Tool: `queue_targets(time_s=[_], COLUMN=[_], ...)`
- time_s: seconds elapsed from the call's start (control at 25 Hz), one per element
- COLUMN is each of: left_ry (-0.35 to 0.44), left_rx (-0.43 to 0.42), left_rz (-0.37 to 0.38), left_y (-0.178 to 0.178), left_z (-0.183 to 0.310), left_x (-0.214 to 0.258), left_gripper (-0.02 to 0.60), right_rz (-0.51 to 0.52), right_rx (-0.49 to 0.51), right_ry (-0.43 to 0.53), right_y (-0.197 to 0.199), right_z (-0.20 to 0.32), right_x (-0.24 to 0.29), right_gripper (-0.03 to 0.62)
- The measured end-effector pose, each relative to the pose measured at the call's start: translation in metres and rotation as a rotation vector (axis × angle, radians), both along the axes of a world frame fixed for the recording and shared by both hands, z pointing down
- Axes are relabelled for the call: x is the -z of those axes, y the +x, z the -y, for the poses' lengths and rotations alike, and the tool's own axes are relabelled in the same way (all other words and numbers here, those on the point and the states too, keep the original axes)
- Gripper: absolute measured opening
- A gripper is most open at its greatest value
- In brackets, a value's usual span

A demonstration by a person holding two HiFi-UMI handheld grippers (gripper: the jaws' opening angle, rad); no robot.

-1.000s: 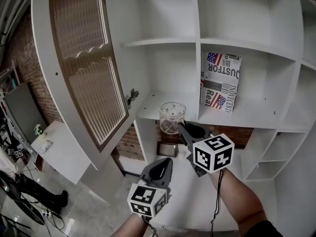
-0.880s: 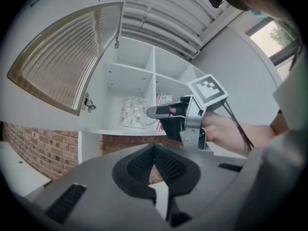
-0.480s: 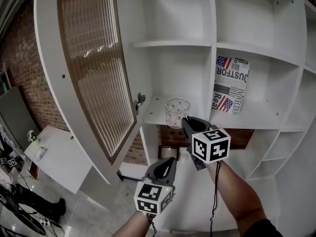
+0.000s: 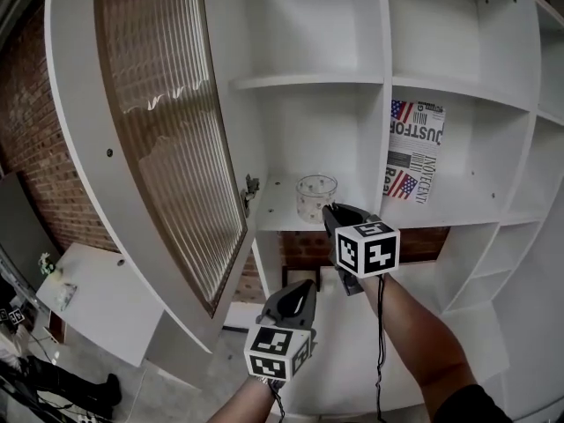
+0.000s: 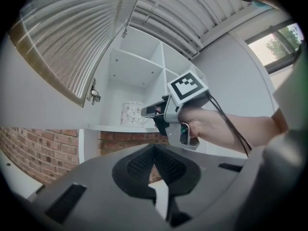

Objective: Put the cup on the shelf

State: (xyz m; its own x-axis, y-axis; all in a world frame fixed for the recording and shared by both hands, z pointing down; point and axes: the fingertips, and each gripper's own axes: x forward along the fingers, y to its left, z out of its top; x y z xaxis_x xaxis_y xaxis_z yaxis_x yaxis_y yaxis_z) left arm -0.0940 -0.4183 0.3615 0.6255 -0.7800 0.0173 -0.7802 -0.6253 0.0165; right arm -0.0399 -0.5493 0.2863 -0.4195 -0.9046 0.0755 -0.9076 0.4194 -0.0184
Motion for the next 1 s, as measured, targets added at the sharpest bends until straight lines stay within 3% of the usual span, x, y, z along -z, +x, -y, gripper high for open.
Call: queue_targets(time_s=[0.84,1.0], left_ry=[-0.017,-0.021], left_rx=[-0.065,-0.061], left_rz=[0.020,0.018], left_y=[0.014,0.014], left_z=[0.012,0.009], left_x=[-0.008,-0.008], left_gripper=[0.005,0.005], right_rz=[-0.048,-0.066], right_rx=[-0.137,-0.131], right_ry=[-0.026,-0.014], right_y=[0.001,-0.001], right_z=[0.033,0.032], right_x=[-0.001,-0.003], right_gripper=[0.040,0.069])
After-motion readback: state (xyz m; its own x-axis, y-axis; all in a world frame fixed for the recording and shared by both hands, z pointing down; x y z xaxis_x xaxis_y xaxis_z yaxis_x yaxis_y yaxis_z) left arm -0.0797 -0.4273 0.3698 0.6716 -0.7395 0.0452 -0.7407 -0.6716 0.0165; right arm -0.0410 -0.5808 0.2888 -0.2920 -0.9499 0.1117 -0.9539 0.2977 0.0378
